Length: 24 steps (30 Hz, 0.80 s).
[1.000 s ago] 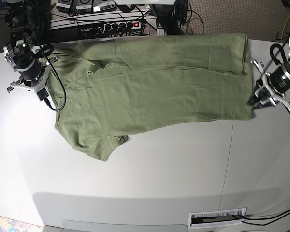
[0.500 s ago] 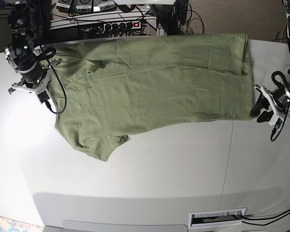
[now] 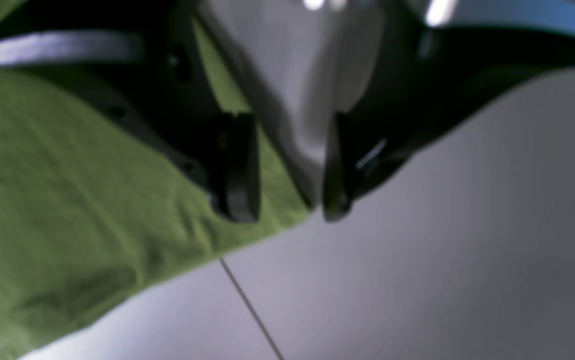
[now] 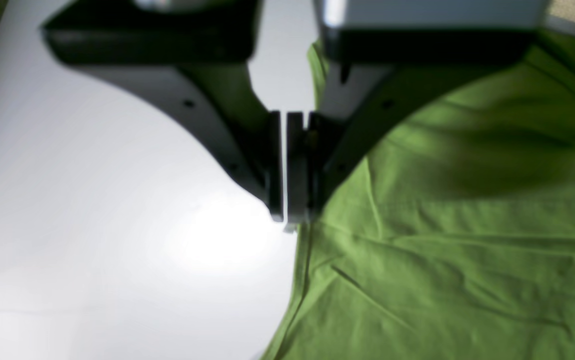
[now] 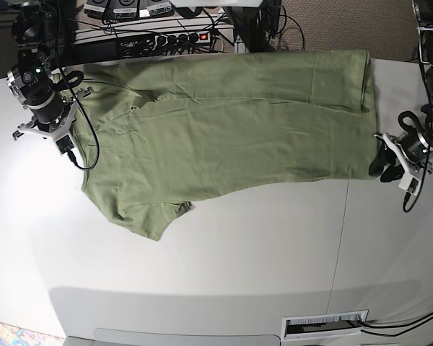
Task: Fold the T-shirt properly
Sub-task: 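Grasp the shirt's side edges midway with both grippers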
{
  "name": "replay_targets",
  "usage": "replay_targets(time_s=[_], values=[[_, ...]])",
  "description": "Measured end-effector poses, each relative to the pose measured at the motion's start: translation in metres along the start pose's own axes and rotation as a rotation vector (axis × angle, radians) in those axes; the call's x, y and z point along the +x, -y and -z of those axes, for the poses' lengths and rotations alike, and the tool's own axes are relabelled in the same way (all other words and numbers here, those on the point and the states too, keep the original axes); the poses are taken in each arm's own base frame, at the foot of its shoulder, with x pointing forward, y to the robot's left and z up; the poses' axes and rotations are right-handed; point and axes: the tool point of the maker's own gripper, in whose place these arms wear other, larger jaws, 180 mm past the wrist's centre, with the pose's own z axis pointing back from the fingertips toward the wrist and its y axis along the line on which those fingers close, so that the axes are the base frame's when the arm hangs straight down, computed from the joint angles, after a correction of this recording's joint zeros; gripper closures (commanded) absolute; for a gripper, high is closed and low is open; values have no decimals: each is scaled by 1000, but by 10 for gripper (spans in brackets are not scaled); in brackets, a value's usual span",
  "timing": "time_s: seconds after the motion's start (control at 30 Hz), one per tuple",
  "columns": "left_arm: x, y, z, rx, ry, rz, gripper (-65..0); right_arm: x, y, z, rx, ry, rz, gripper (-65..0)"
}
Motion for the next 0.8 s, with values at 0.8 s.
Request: replay_targets(time_s=[0.8], values=[[9, 21, 17, -42, 69, -75, 0, 35, 24, 2, -61, 87, 14, -25]])
